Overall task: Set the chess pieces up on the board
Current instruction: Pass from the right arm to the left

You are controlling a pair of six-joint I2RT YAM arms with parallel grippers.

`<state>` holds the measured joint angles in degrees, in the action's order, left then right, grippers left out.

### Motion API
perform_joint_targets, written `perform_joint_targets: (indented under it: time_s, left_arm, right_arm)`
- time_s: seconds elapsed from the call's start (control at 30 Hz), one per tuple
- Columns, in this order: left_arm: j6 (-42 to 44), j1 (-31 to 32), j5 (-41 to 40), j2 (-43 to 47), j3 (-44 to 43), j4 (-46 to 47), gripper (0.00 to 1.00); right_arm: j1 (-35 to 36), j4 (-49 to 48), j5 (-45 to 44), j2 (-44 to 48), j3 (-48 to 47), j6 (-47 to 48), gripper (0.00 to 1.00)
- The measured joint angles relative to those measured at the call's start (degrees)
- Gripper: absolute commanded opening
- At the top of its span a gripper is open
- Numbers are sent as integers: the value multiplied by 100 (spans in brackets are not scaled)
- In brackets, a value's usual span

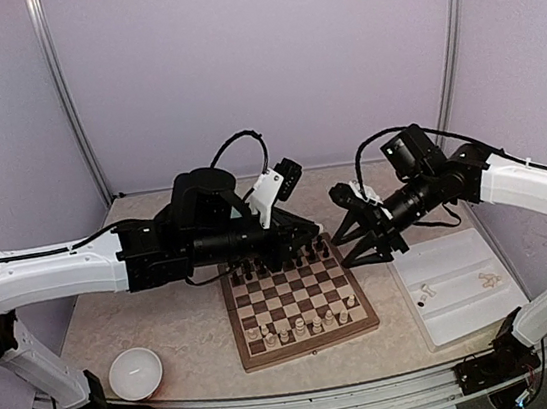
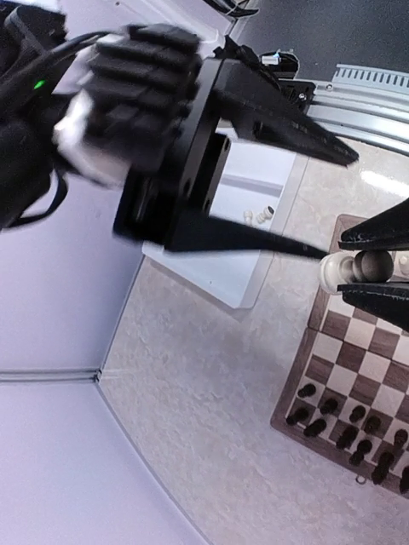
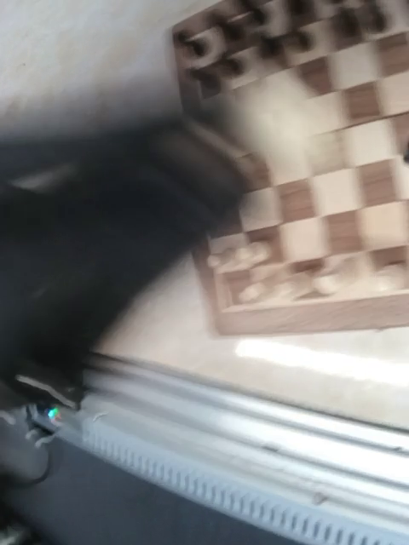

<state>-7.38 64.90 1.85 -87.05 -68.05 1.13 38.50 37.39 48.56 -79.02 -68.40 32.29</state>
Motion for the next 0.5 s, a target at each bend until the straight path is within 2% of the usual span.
perform_joint_targets:
  time_s: [0.17, 0.3, 0.5]
  left_arm:
    - [-85, -457, 212, -48, -876, -1440, 5]
    - [-140, -551, 323, -343, -1519, -2669, 4]
    - [-166, -597, 409, -1084, -1786, -4131, 4]
  right_arm:
    - [-393, -63, -800, 887, 1163, 348, 58]
    - [-859, -315, -1285, 1473, 2024, 422, 61]
    - [-1239, -745, -1641, 2004, 2675, 374, 63]
